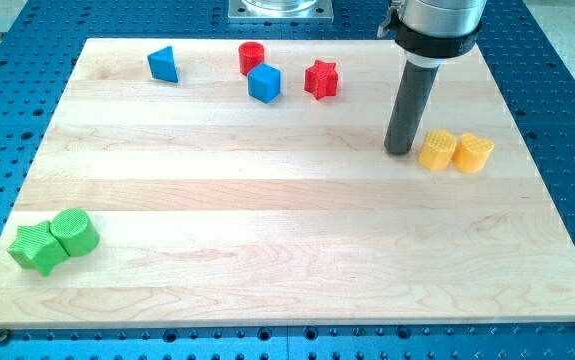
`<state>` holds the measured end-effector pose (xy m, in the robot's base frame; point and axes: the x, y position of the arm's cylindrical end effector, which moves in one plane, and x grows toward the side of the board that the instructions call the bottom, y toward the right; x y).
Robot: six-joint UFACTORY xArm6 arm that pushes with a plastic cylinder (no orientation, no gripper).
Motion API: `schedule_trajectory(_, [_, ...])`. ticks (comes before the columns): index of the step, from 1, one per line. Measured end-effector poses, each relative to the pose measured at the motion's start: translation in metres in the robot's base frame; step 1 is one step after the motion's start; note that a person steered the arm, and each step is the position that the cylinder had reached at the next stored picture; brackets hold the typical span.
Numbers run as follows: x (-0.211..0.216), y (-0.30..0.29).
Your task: Push the red star above the hexagon
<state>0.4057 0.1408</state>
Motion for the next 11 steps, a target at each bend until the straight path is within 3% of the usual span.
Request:
schedule_trajectory(1, [-0.004, -0.023])
schedule_trajectory(3, [-0.032, -0.136])
schedule_trajectory(5, [-0.103, -0.131])
schedule_trajectory(6, [-0.105, -0.04])
schedule_trajectory(7, [-0.102, -0.016])
schedule_trajectory(8, [-0.106, -0.081])
schedule_trajectory(10, [-0.145, -0.035])
schedule_trajectory(11, [-0.135, -0.012])
